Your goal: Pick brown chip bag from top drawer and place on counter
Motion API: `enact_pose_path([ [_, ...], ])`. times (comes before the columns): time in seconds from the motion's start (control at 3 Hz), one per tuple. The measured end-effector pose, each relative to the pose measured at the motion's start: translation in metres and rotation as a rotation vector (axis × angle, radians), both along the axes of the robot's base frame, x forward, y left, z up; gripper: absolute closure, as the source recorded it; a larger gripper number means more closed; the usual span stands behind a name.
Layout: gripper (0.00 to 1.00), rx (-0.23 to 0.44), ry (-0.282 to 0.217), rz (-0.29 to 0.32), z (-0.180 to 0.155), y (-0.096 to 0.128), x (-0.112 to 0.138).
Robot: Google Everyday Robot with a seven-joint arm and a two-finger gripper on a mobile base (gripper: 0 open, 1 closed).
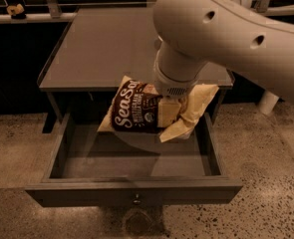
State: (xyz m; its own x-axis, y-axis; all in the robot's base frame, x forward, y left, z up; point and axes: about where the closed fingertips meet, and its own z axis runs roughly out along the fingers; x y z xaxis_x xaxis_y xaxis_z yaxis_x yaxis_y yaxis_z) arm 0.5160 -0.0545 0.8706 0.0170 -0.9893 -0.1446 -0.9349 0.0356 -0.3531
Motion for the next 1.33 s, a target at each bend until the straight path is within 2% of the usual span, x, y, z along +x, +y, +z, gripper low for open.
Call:
enact_pose_path([
  [0.33,1.0,-0.014,-0.056,-0.002,0.032,-0.003,-0.004],
  [0.67,1.0,0.0,-0.101,-0.006,0.049,-0.008,0.015],
  [1.0,1.0,0.035,-0.135,-0.03,0.057,-0.016,0.048],
  [1.33,1.0,0.049,-0.139,-0.045,0.064,-0.021,0.084],
])
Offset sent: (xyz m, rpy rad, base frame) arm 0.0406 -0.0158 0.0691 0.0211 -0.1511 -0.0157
